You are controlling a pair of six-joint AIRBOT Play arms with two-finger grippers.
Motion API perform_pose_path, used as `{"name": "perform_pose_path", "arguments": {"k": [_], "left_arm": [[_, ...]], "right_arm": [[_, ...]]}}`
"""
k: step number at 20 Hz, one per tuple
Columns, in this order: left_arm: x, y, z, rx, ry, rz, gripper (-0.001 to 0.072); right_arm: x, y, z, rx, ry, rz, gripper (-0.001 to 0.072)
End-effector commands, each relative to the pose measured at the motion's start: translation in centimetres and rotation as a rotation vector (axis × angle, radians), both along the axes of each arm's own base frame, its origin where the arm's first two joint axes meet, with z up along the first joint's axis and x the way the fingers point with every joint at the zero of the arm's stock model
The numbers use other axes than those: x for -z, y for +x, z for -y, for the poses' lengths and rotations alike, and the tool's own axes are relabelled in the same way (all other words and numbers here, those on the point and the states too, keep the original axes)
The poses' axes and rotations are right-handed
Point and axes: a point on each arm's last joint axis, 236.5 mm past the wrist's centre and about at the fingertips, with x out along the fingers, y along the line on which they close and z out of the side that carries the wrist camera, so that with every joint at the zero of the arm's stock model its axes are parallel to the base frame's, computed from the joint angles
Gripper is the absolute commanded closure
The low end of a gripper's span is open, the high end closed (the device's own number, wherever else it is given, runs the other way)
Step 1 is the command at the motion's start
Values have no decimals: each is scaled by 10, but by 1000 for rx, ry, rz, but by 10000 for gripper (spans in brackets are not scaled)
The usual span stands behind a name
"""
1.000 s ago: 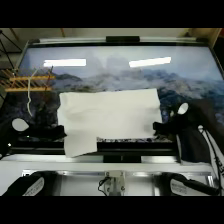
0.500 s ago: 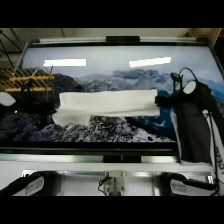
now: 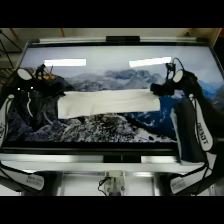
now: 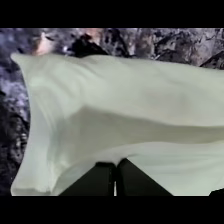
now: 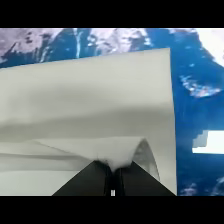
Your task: Fold the shirts.
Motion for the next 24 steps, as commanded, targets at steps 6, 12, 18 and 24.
{"name": "perform_pose_path", "arguments": {"k": [6, 12, 18, 24], "left_arm": [[18, -38, 18, 123, -53, -190, 304], [-21, -35, 18, 127, -42, -105, 305], [-44, -33, 37, 161, -31, -34, 306], [-50, -26, 103, 234, -63, 51, 347]], "right_arm": [[12, -24, 26, 33, -22, -129, 61], [11, 9, 27, 165, 152, -26, 62], [54, -14, -6, 111, 238, -180, 65], [15, -19, -34, -8, 308, -138, 647]]}}
